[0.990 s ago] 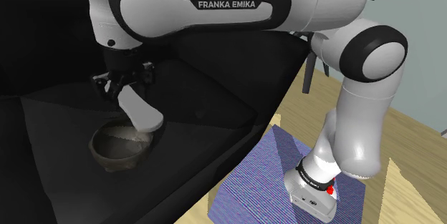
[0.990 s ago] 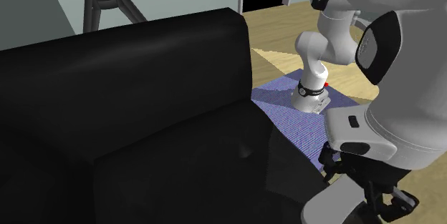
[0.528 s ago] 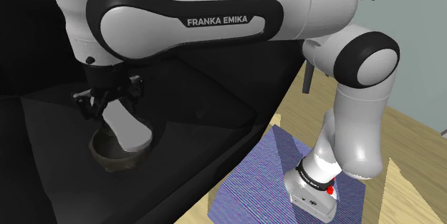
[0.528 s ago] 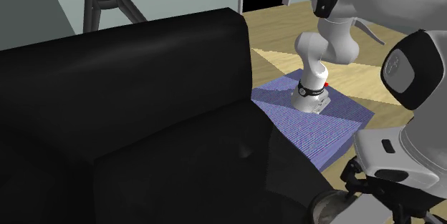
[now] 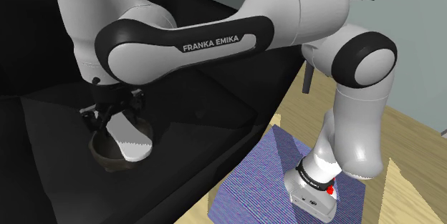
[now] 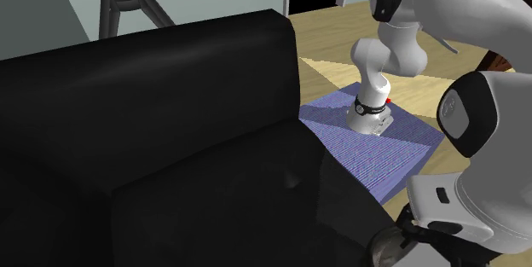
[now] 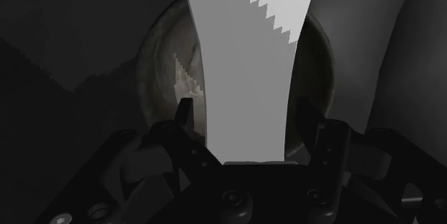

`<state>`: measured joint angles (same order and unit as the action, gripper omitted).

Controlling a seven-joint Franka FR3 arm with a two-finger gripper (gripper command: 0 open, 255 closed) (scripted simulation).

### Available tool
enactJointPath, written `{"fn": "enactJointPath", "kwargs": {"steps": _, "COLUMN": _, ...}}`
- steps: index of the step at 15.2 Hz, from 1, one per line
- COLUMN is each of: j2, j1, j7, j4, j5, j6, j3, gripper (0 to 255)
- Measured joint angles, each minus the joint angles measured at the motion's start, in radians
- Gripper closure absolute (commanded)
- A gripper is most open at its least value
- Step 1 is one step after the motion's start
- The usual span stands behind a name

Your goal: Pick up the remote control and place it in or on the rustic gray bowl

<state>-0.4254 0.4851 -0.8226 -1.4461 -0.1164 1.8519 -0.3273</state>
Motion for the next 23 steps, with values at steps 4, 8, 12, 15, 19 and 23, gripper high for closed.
{"fn": "enactJointPath", "kwargs": {"steps": 4, "j2": -0.006, "j1": -0.002, "j7": -0.001, "j4": -0.039, "j5": -0.003, "j6": 0.044, "j3": 0.002, "gripper": 255}}
{"fn": "enactJointPath", "kwargs": {"steps": 8, "j2": -0.007, "j1": -0.002, "j7": -0.002, "j4": -0.041, "j5": -0.003, "j6": 0.048, "j3": 0.002, "gripper": 255}}
{"fn": "enactJointPath", "kwargs": {"steps": 12, "j2": -0.007, "j1": -0.002, "j7": -0.002, "j4": -0.041, "j5": -0.003, "j6": 0.049, "j3": 0.002, "gripper": 0}}
{"fn": "enactJointPath", "kwargs": {"steps": 15, "j2": -0.007, "j1": -0.002, "j7": -0.002, "j4": -0.041, "j5": -0.003, "j6": 0.049, "j3": 0.002, "gripper": 0}}
{"fn": "enactJointPath", "kwargs": {"steps": 19, "j2": -0.007, "j1": 0.001, "j7": 0.003, "j4": 0.024, "j5": -0.001, "j6": -0.015, "j3": 0.001, "gripper": 0}}
{"fn": "enactJointPath", "kwargs": {"steps": 23, "j2": 0.006, "j1": 0.002, "j7": 0.004, "j4": 0.065, "j5": 0.003, "j6": -0.068, "j3": -0.002, "gripper": 0}}
